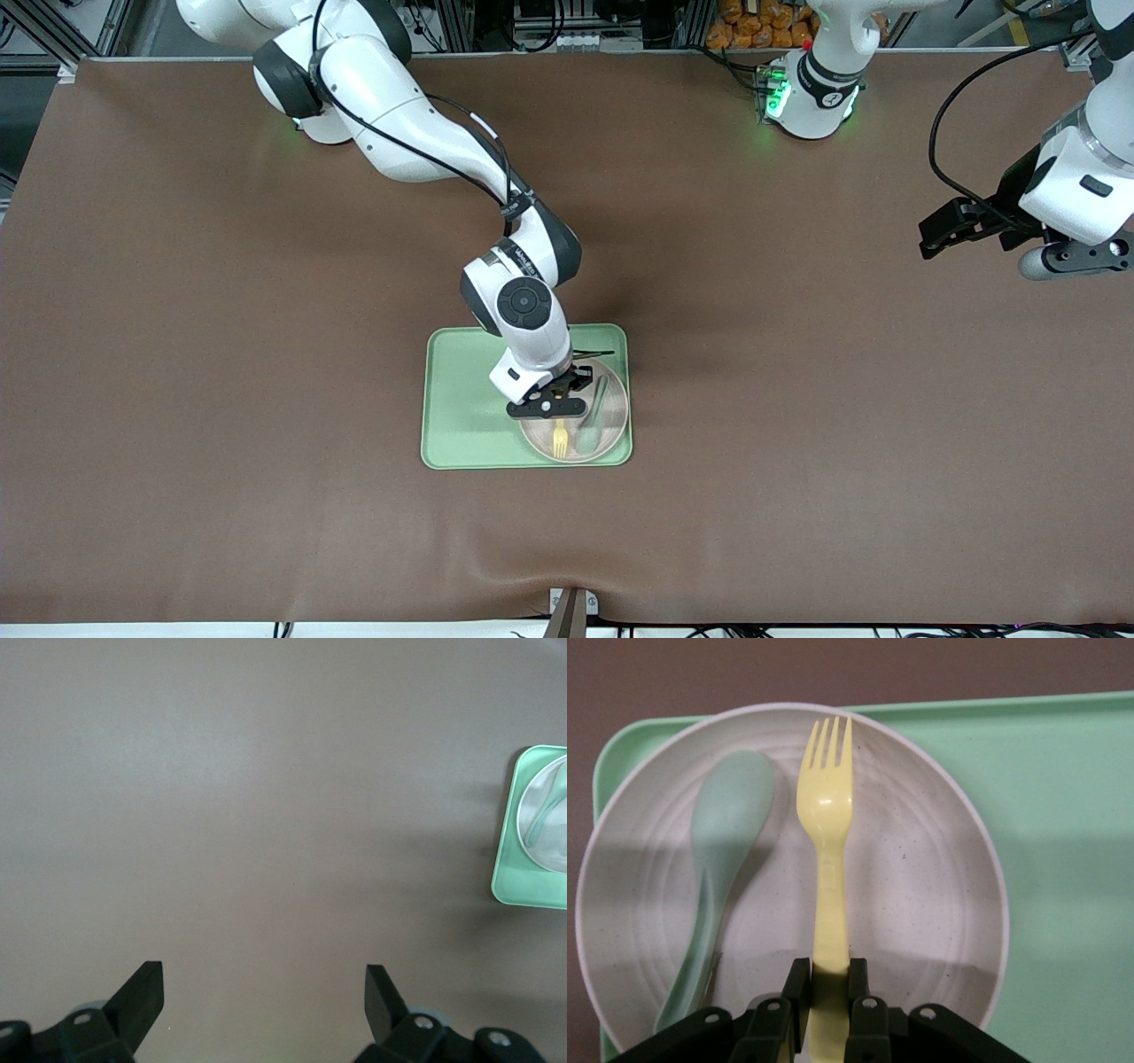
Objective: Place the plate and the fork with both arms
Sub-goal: 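Lift the fork out of the plate and lay it on the tray beside the plate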
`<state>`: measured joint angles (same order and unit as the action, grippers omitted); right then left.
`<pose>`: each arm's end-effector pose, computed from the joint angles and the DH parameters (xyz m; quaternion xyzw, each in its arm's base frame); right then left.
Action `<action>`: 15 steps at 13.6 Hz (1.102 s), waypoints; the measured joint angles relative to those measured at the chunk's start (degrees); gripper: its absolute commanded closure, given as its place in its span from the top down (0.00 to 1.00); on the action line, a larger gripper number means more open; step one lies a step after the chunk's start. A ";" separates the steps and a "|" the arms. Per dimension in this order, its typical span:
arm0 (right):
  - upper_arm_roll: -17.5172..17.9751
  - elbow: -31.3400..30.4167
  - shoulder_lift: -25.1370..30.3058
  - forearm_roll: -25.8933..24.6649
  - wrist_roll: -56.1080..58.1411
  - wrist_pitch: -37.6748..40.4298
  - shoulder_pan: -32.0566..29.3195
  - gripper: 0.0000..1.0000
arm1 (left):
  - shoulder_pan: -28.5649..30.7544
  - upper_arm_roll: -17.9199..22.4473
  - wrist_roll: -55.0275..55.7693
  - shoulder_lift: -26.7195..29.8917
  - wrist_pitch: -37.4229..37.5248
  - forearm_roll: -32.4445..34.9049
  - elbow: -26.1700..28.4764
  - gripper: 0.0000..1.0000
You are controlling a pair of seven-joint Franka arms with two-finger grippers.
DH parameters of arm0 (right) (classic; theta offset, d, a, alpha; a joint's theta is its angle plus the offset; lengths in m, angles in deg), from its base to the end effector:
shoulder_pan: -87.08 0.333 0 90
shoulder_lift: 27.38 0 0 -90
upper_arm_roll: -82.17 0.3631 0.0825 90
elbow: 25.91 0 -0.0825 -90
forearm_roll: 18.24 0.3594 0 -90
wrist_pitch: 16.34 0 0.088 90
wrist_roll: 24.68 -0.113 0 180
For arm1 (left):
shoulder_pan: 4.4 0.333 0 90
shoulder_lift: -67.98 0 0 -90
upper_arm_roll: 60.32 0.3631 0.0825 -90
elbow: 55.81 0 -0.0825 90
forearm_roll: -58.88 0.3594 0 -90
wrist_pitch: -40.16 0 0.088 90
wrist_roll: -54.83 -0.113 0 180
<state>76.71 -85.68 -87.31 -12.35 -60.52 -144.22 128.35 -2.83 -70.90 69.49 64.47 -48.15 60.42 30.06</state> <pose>0.6379 0.5026 0.2396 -0.9973 0.0021 -0.0574 0.0456 0.5429 -0.0790 0.6627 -0.9987 -0.0497 0.0070 0.0095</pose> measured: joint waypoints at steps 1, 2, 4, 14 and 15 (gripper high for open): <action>-0.01 0.44 0.30 0.03 -0.15 0.70 -0.33 0.02 | 0.01 0.02 0.00 0.00 0.00 0.00 0.00 1.00; -0.02 0.74 0.84 0.04 -0.16 1.20 -0.71 0.03 | 0.02 0.04 0.00 0.00 0.00 0.00 0.00 1.00; -0.08 0.91 2.32 0.04 -0.16 3.59 -1.69 0.03 | 0.02 0.07 0.00 0.00 0.00 0.00 0.01 1.00; -0.49 -8.77 7.75 0.04 8.28 5.82 -8.37 0.08 | 0.01 0.09 0.00 0.00 0.00 0.00 0.20 1.00; -0.51 -11.11 8.06 0.03 8.76 3.83 -8.42 0.08 | 0.01 0.09 0.00 0.00 0.00 0.00 0.25 1.00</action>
<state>76.20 -96.79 -79.25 -12.31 -51.76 -140.39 119.93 -2.82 -70.80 69.49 64.47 -48.15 60.42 30.31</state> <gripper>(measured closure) 0.784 0.000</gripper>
